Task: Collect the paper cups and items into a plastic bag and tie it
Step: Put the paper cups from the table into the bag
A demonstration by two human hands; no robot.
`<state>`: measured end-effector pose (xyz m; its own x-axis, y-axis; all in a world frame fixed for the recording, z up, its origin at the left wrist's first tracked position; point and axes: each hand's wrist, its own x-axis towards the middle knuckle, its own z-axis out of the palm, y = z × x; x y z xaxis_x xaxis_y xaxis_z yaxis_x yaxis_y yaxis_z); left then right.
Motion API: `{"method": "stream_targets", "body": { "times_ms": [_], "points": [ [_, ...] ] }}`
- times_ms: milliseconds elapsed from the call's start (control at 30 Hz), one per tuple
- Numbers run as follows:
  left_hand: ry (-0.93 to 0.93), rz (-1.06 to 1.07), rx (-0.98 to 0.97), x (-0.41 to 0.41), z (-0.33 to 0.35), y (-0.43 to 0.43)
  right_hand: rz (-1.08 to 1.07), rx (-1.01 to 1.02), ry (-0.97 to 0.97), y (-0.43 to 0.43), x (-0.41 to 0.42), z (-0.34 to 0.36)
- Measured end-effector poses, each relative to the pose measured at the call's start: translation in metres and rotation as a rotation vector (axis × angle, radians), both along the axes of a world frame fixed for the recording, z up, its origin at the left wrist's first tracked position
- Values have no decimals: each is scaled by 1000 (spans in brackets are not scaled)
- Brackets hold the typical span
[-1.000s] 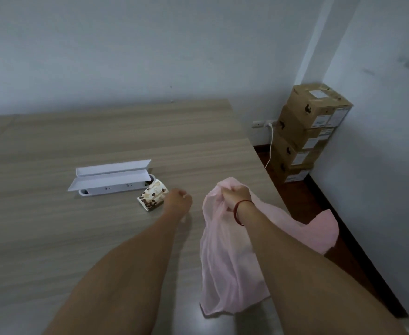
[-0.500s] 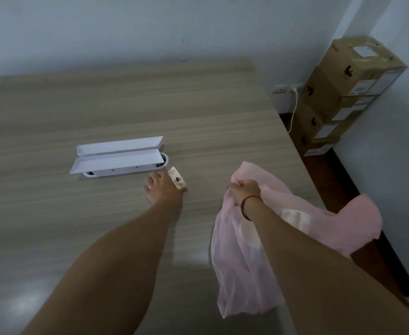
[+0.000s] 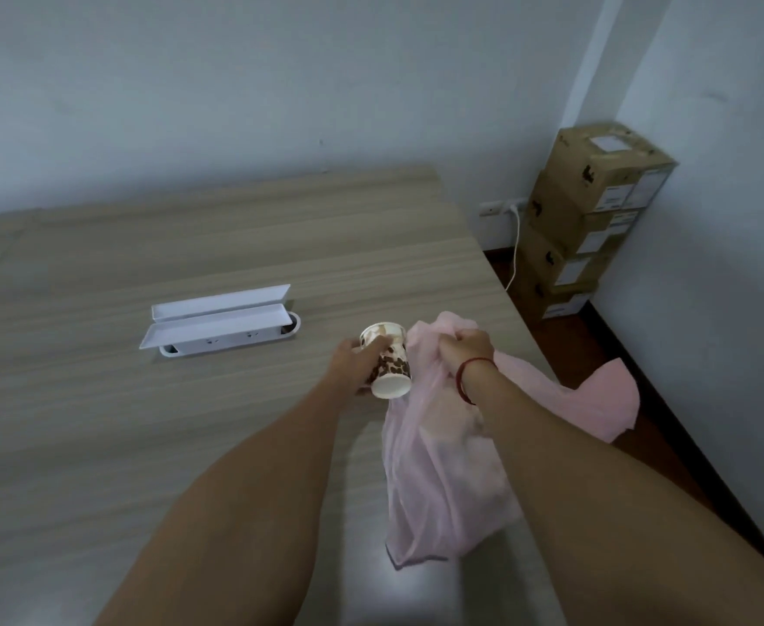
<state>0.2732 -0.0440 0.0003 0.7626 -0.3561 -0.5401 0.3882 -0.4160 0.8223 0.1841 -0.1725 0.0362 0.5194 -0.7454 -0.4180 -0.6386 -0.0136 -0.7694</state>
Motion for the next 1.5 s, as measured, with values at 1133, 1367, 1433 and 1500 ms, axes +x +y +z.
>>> {"method": "stream_targets", "body": {
  "times_ms": [1133,1367,1433,1500],
  "points": [
    [160,-112,-18,-67,6,-41,-260,85,-134,-27,-42,35],
    [-34,-199,366,-52,-49,-30,-209,26,-64,-26,-15,22],
    [-3,-228,391,-56,-56,-31,-185,61,-41,-31,-14,21],
    [30,-267,413,-58,-68,-32,-123,83,-45,-33,-11,20]
  ]
}}
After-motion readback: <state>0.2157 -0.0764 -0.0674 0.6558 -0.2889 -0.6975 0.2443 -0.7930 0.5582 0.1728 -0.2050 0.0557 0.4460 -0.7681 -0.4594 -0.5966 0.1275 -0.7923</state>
